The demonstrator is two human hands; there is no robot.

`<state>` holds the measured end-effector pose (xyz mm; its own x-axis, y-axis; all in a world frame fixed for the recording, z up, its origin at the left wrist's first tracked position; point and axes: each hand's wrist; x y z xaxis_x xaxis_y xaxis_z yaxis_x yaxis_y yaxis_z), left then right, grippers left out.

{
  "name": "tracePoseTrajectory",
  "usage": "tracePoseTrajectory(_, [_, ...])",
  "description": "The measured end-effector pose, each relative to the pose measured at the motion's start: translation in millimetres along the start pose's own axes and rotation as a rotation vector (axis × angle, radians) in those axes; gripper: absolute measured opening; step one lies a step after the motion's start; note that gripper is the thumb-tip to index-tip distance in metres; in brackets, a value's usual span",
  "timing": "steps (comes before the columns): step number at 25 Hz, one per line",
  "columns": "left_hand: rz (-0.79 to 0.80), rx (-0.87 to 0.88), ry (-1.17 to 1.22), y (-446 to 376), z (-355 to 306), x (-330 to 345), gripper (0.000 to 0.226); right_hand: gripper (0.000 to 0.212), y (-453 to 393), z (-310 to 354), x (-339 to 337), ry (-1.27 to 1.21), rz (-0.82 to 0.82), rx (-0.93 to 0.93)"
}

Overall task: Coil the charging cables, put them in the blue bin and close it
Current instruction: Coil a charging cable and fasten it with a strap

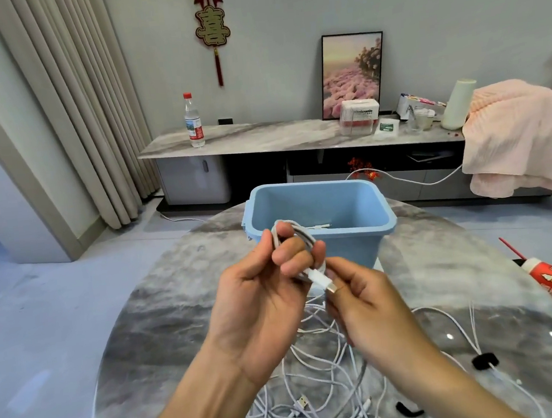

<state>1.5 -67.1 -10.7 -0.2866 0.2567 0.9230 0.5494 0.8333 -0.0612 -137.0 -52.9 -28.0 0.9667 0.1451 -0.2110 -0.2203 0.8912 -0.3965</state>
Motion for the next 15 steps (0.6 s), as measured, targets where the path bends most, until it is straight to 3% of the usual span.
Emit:
tracePoseTrajectory(2, [-0.087, 0.127, -0.061, -2.2, 2.9, -0.2, 0.017, 0.029, 6.1, 8.5, 8.0, -0.220, 0.022, 0.224])
tracePoseTrajectory(4, [-0.198, 0.252, -0.309, -4.5, 5.5, -0.1, 0.014, 0.019, 10.4, 16.7, 9.7, -0.591, 0.035, 0.437])
tracePoseTrajectory(7, [-0.374, 0.531, -1.126, -2.6, -2.0, -4.9, 0.018, 0.019, 16.7, 27.4, 6.2, -0.843, 0.131, 0.608])
tracePoseTrajectory(9, [-0.428, 0.621, -1.698, -1.0, -11.8, -13.2, 0.017, 0.016, 17.0, 39.0, -2.3, -0.639, 0.236, 0.597])
tracePoseTrajectory(11, [-0.366, 0.588, -1.994, 2.9, -19.3, -16.0, 0.019, 0.018, 12.9, 47.3, -23.3, -0.098, 0.291, 0.300])
tracePoseTrajectory(13, [-0.246, 0.463, -1.990, 4.6, -17.4, -12.3, 0.026, 0.015, 2.3, 53.2, -48.6, 0.319, 0.174, -0.076])
tracePoseTrajectory(15, [-0.114, 0.182, -1.658, 5.9, -6.5, -0.5, 0.034, 0.013, -6.3, 50.4, -69.9, 0.361, 0.008, -0.232])
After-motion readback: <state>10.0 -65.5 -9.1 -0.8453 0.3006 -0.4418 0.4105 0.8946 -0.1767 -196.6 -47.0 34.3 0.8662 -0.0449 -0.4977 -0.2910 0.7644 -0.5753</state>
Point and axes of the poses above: each hand's wrist, its own y-axis away from the middle knuckle, its own x-axis out of the palm, z = x × y, and after that the axes turned 12 degrees about -x, right-handed
